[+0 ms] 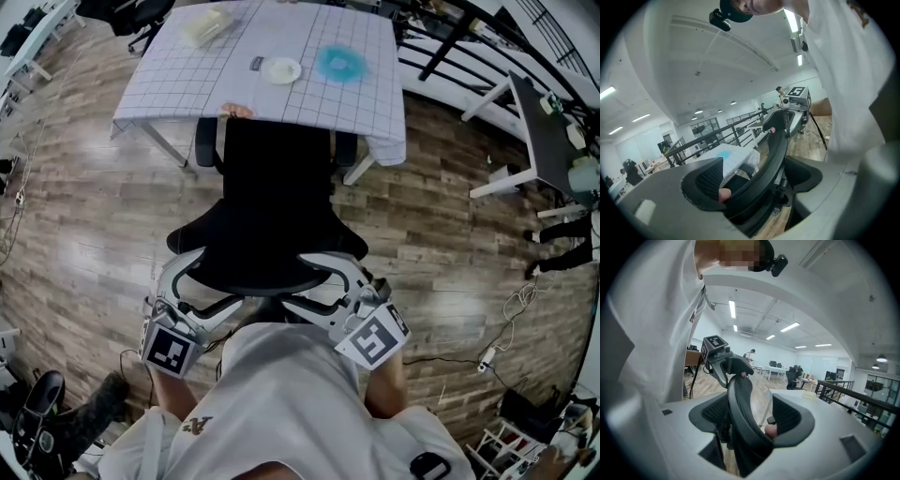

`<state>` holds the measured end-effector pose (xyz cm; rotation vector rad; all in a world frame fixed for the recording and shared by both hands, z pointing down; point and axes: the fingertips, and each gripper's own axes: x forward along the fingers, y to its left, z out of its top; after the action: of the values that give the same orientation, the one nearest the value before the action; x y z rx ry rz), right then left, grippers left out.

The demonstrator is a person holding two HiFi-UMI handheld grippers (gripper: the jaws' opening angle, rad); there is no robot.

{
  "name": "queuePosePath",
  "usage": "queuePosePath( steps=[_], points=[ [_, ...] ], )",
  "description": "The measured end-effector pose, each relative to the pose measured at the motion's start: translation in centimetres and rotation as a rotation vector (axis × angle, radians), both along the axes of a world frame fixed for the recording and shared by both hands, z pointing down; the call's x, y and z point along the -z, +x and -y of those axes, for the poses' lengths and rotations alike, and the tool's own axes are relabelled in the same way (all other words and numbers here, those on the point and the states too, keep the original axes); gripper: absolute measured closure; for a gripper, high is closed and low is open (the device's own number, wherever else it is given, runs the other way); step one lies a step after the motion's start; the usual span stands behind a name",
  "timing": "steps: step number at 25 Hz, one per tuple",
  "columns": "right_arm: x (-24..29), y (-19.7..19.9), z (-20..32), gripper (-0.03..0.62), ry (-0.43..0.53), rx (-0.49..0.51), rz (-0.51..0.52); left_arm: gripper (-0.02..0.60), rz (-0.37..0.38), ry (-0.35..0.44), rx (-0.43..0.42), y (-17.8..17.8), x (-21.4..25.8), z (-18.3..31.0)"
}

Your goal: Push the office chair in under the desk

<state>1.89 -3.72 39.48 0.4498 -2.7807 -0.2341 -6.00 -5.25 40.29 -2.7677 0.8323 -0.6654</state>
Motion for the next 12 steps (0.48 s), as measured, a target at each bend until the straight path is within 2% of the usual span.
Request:
queuePosePath(
  steps=[3,7,12],
  points=[
    [-0.2,-0.3,0.9,0.292,-0.004,-0.012,-0.010,0.170,0.006,0.000,0.005,-0.4,0.0,1.0],
    [-0.3,-0.5,2.2,0.293,-0.010,-0.025,-0.017,0.175,-0.011,0.011,-0.039,-0.2,-0.3,2.1],
    [-0.3,-0.7,3.9,0.293,-0.013,-0.045,-0.013,0.178,-0.018,0.015,-0.053,-0.6,-0.4,3.9]
  ],
)
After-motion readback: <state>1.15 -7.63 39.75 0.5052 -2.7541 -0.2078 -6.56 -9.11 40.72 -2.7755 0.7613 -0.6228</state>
